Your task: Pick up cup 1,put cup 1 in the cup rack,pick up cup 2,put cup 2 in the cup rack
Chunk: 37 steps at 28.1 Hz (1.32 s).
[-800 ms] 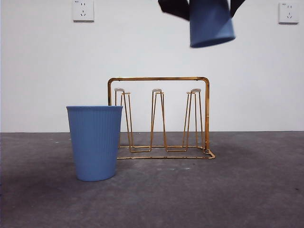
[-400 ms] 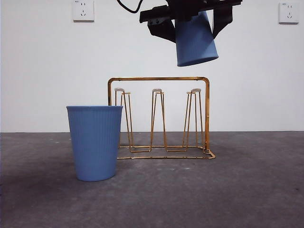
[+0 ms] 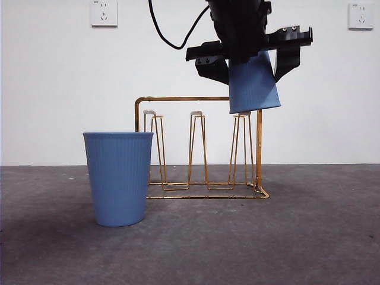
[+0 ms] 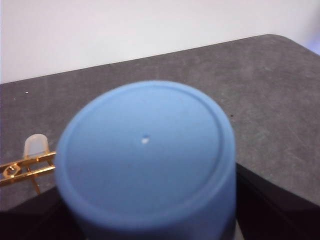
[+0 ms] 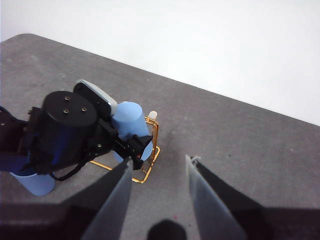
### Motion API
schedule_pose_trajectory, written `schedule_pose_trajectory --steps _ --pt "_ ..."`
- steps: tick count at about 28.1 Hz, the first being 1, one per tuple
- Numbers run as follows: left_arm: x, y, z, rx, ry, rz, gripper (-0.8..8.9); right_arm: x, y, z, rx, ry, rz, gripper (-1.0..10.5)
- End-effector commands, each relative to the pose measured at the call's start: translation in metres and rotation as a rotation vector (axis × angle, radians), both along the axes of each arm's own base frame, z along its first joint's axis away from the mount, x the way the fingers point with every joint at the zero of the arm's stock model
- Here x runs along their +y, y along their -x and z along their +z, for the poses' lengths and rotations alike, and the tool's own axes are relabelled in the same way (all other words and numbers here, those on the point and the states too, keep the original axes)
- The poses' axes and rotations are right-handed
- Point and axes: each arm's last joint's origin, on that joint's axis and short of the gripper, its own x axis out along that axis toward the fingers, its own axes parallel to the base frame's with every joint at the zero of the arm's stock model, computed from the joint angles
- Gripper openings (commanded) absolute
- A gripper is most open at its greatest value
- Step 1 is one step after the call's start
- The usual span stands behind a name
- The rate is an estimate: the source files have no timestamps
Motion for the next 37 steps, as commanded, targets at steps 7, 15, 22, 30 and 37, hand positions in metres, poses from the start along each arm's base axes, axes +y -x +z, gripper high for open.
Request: schedule_pose_trajectory --steps 7,15,22,30,37 --pt "0.003 -0.013 -0.011 0.007 0.001 0.024 -0.08 0.000 0.000 -0.002 0.013 0.017 0.004 1.9" --pt "-0.001 -0.017 -0.028 0.038 -0.030 0.015 -0.08 0.000 0.000 -0.001 0.007 0.018 0.006 1.9" --pt "-0.006 -0.019 -0.049 0.091 -0.050 0.009 -0.08 0.000 0.000 -0.001 -0.003 0.022 0.009 1.9" --pt "-0.009 -0.022 -0.068 0.126 -0.073 0.016 -0.08 0.000 0.000 -0.001 -0.003 0.026 0.011 1.9" --pt "-0.011 -0.022 -0.080 0.155 -0.095 0.021 -0.08 0.000 0.000 -0.001 -0.004 0.029 0.012 1.9"
